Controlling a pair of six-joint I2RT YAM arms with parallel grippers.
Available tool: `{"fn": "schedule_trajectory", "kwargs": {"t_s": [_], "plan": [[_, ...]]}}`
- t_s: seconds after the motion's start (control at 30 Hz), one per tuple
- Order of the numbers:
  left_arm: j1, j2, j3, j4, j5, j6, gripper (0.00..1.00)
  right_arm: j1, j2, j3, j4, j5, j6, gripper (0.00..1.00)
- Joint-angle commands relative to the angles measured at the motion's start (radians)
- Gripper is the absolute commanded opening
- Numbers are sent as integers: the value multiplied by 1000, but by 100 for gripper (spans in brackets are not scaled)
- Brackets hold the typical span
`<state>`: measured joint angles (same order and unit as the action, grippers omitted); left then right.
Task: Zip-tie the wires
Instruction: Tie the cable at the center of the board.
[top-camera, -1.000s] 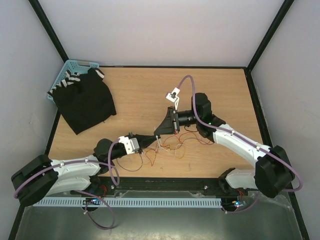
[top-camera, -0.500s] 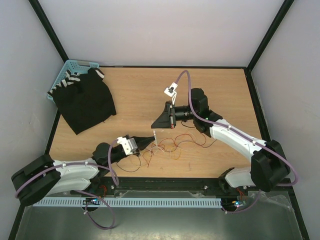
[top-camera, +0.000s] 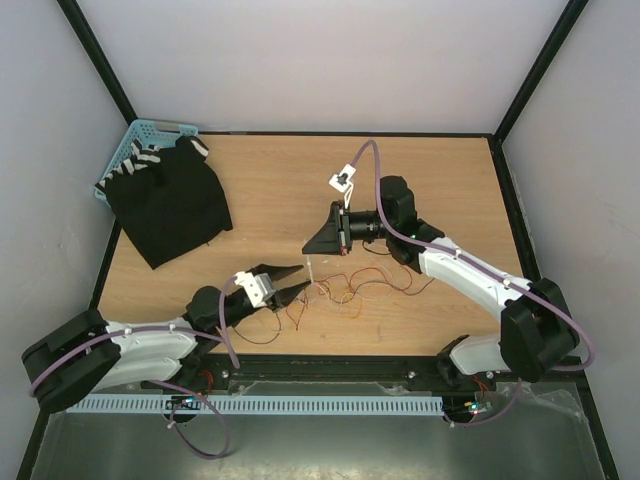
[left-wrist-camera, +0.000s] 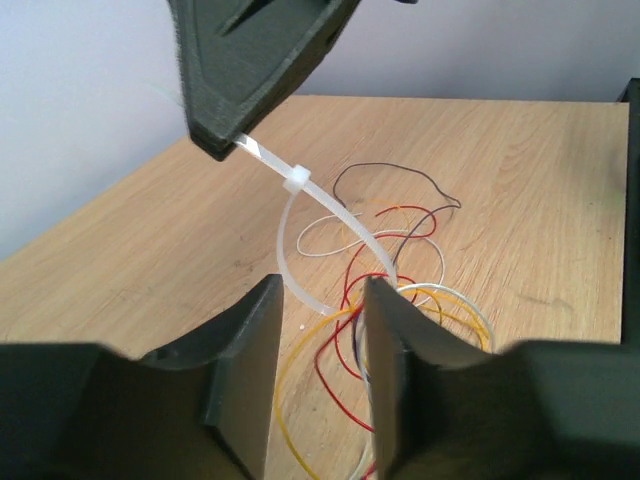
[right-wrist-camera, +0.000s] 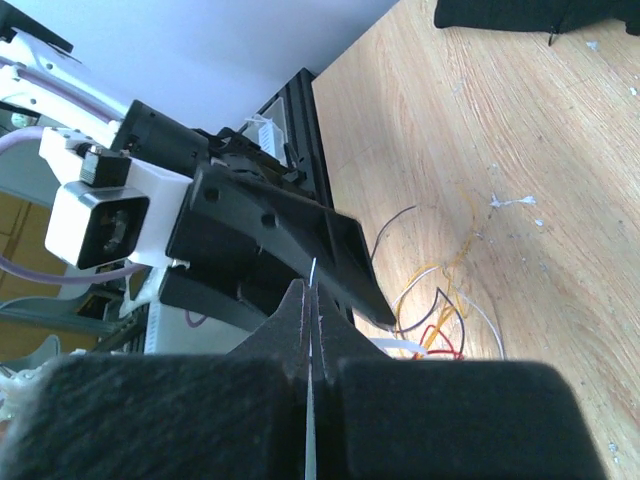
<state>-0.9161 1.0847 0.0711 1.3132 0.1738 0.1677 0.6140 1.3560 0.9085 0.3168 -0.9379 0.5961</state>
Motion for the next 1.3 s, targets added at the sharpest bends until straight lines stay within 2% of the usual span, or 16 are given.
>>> {"fn": "schedule_trajectory", "kwargs": {"t_s": [0.0,0.2,0.3,0.37,0.43,0.77,0.97,1.27], "plan": [[0,-55,-25,4,-63,-1,51,-8,-27,-30,7,17,-31,0],[12,-193,-29,-65,-89,-25,60,-8,-22,-53,8,27,-41,0],[15,-300,23,-263,-82,-51,61,-8,-18,-52,10,22,-34,0],[17,-364,96,-500,-65,-80,62,-8,-19,-55,15,22,-30,0],[19,-385,139,-570,-52,-100,62,-7,-21,-62,25,23,-20,0],[48,-287,215,-572,11,-300,62,-4,-39,-110,113,20,32,0],[56,-248,244,-570,35,-363,62,-1,-50,-123,145,16,60,0],[56,-217,259,-525,30,-395,52,7,-52,-132,161,10,73,0]]}}
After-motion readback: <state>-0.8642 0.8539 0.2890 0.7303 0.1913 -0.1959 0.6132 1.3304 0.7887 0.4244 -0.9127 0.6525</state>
